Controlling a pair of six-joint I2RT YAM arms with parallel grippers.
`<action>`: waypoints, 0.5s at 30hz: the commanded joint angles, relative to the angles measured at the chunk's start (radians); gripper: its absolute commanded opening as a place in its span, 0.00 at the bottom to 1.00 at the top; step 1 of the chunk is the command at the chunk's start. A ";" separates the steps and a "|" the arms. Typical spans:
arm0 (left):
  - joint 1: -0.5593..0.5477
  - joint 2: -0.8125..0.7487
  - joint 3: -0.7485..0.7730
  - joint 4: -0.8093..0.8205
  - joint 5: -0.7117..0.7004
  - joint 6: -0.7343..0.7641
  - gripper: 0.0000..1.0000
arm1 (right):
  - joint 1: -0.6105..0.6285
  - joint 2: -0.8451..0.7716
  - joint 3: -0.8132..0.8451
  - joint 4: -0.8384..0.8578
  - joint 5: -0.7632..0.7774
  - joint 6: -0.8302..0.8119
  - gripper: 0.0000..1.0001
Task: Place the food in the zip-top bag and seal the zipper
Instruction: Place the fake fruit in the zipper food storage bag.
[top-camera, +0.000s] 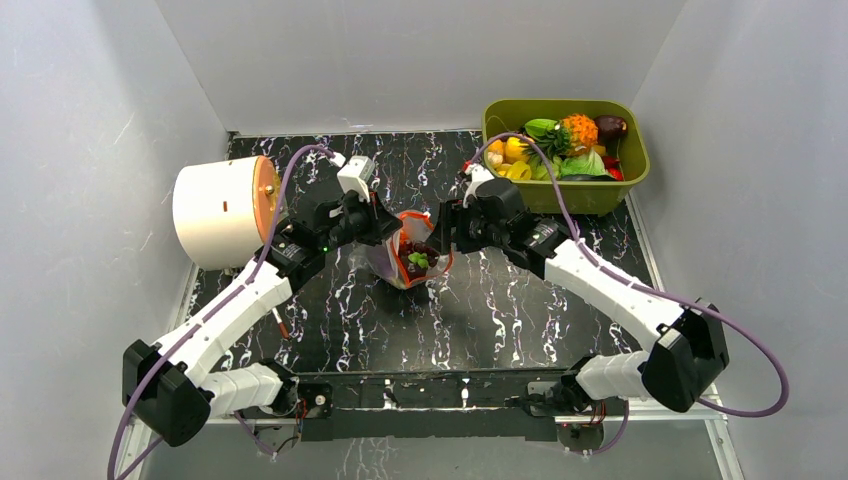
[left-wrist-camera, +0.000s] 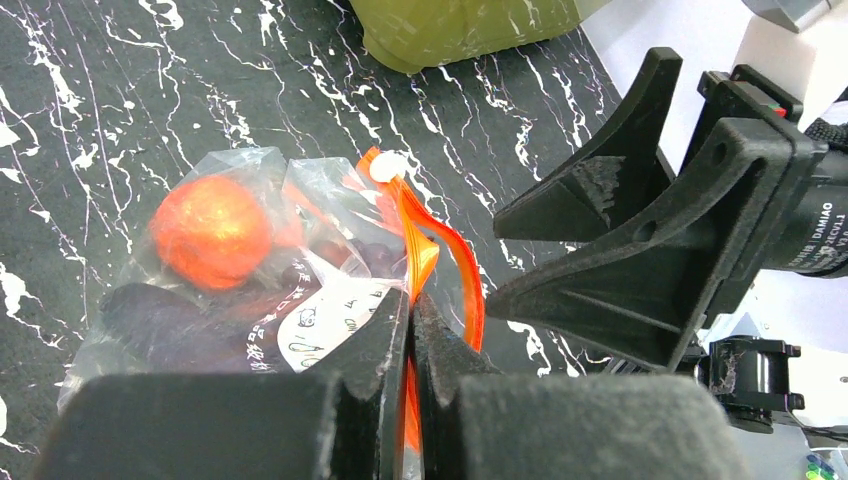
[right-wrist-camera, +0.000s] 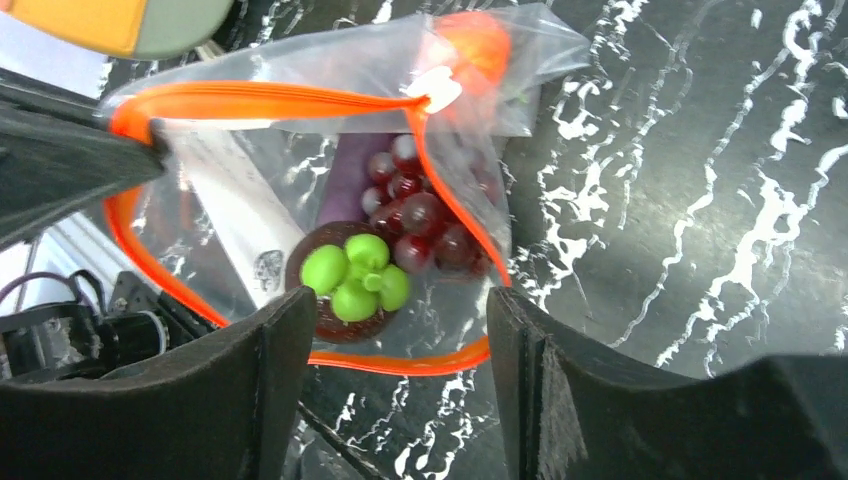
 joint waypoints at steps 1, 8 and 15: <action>0.004 -0.052 -0.003 0.025 -0.007 0.013 0.00 | 0.003 -0.032 -0.002 -0.047 0.116 -0.035 0.50; 0.003 -0.060 -0.011 0.022 -0.010 0.021 0.00 | 0.003 0.082 -0.021 -0.050 0.103 0.016 0.45; 0.003 -0.059 -0.009 0.025 -0.008 0.022 0.00 | 0.003 0.112 -0.001 -0.028 0.099 0.025 0.22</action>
